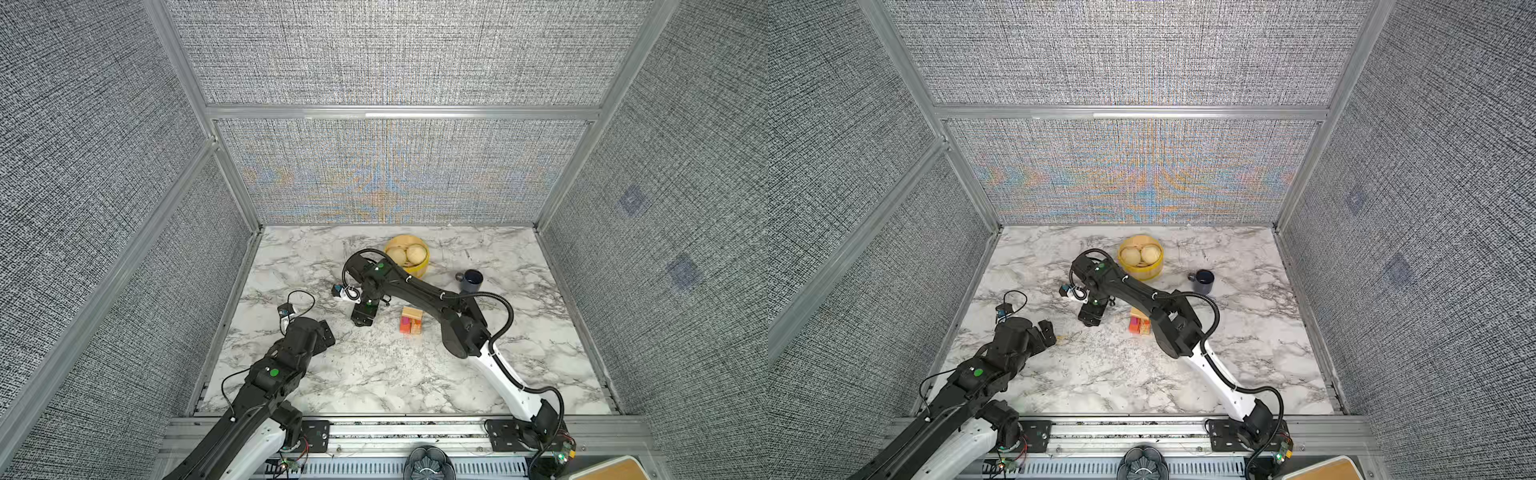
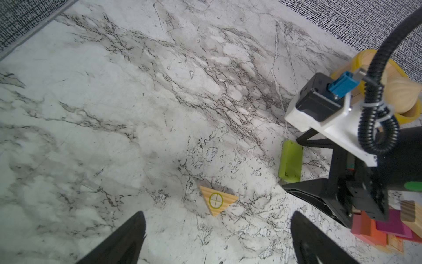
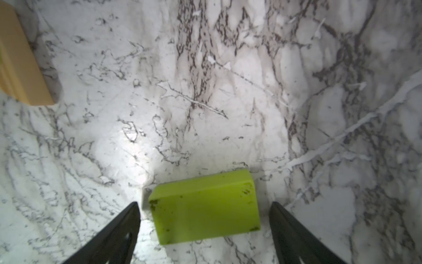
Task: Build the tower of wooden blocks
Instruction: 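Close the right gripper on the lime green block and lift it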
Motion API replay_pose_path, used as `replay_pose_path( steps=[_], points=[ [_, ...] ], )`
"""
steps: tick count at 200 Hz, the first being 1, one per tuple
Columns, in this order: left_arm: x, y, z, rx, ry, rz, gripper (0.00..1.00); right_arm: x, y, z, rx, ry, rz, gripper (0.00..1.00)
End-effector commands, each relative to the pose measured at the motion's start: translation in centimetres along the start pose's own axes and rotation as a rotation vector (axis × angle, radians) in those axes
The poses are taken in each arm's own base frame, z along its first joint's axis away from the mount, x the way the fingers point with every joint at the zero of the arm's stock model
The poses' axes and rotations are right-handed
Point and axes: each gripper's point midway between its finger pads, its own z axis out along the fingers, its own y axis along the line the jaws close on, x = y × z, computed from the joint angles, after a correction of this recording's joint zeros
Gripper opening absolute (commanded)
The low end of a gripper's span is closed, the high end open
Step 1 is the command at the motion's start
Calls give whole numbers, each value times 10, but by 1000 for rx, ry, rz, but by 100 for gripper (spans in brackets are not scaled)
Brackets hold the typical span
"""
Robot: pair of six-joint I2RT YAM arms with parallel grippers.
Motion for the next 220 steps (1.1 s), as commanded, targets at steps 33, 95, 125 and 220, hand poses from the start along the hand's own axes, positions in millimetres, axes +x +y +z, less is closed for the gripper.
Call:
replay_pose_path(
  steps=[33,95,125,220],
  points=[
    [-3,1,-7,14,-8,3,100,-2,5,2,0,3,-13,76],
    [-2,3,-16,36,-15,-19,99,-3,8,-3,13,-5,2,59],
    [-4,4,-22,47,-22,-24,100,-7,6,-9,37,-18,20,53],
    [-3,2,-34,85,-9,-36,100,-22,6,-45,75,-116,123,45]
  ],
)
